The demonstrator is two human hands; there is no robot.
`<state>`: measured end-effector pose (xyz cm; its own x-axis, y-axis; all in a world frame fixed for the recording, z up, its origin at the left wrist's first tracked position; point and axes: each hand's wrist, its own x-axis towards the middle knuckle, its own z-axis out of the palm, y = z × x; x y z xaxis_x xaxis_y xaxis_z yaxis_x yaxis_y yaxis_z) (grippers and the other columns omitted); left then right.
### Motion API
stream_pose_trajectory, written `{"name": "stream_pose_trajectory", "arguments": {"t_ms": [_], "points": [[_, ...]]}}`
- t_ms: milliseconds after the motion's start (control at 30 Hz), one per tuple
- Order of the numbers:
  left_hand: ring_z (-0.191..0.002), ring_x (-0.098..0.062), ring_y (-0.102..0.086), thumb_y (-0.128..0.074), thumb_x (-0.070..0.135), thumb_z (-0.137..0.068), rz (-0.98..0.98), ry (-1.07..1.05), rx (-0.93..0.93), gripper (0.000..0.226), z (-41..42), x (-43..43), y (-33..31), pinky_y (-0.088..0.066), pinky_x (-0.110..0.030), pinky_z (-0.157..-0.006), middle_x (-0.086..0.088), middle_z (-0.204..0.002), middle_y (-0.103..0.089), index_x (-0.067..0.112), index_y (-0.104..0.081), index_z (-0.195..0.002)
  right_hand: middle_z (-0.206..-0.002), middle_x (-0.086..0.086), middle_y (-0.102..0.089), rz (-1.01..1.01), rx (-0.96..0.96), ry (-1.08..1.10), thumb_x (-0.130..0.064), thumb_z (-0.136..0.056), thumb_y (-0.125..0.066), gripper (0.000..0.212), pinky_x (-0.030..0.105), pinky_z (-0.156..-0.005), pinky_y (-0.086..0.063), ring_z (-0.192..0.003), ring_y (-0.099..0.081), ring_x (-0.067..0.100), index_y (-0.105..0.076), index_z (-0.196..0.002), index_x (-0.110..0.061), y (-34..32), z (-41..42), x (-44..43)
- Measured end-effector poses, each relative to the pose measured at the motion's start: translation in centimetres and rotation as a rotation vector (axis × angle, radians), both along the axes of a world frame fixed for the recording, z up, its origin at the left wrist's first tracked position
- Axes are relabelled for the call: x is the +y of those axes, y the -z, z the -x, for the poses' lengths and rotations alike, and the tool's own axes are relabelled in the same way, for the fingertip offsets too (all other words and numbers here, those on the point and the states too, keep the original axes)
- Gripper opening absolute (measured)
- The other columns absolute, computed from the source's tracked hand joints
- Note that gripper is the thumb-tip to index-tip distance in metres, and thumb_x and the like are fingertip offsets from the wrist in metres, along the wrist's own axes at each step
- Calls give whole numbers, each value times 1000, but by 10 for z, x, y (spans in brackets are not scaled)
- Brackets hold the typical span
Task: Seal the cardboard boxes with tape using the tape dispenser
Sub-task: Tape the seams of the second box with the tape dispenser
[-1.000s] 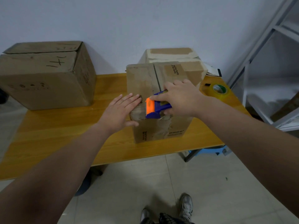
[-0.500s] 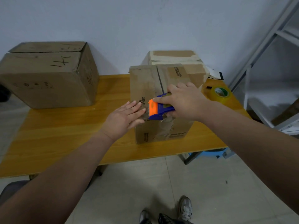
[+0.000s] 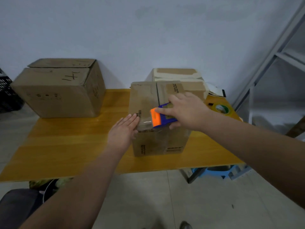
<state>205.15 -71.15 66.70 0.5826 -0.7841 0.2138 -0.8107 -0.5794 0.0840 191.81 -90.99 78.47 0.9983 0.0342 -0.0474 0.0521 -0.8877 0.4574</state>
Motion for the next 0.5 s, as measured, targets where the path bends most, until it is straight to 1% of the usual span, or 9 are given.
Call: {"name": "stream_pose_trajectory", "arguments": {"t_ms": [67,167,300,400,500], "points": [[-142,-7,-13,-39,32,-100,-4,-23,1,52,1,0,0,-6,-25,-114,9,-155,-19,25,-22,-148,-127,9,-44,-25,-21,65,-66,-83,-47,75,38,-89,-37,-114,-46,28,-14,-146,-44,-8,28,-33],[-142,-8,-14,-40,30,-100,-11,-37,0,52,5,-5,0,-6,-25,-114,8,-155,-20,24,-23,-148,-123,5,-45,7,-5,122,-66,-85,-44,71,37,-88,-38,-108,-47,26,-13,-146,-45,-5,56,-58],[-142,-11,-17,-42,28,-99,-6,-76,11,52,10,-7,-2,-8,-28,-115,5,-154,-23,21,-25,-148,-122,4,-46,20,24,104,-64,-86,-46,68,38,-87,-37,-105,-49,26,-19,-145,-45,2,47,-56],[-142,-12,-20,-46,27,-98,-13,-93,-13,53,14,-8,-3,-11,-30,-115,4,-153,-26,20,-28,-147,-121,5,-46,-18,24,98,-64,-85,-48,68,38,-86,-37,-106,-48,26,-20,-144,-46,3,44,-61],[-142,-12,-19,-47,28,-97,-23,-127,-22,55,20,-12,-6,-10,-30,-115,5,-154,-26,22,-26,-147,-122,5,-46,-15,46,89,-63,-86,-49,67,38,-84,-36,-107,-48,27,-21,-144,-45,9,40,-60]]}}
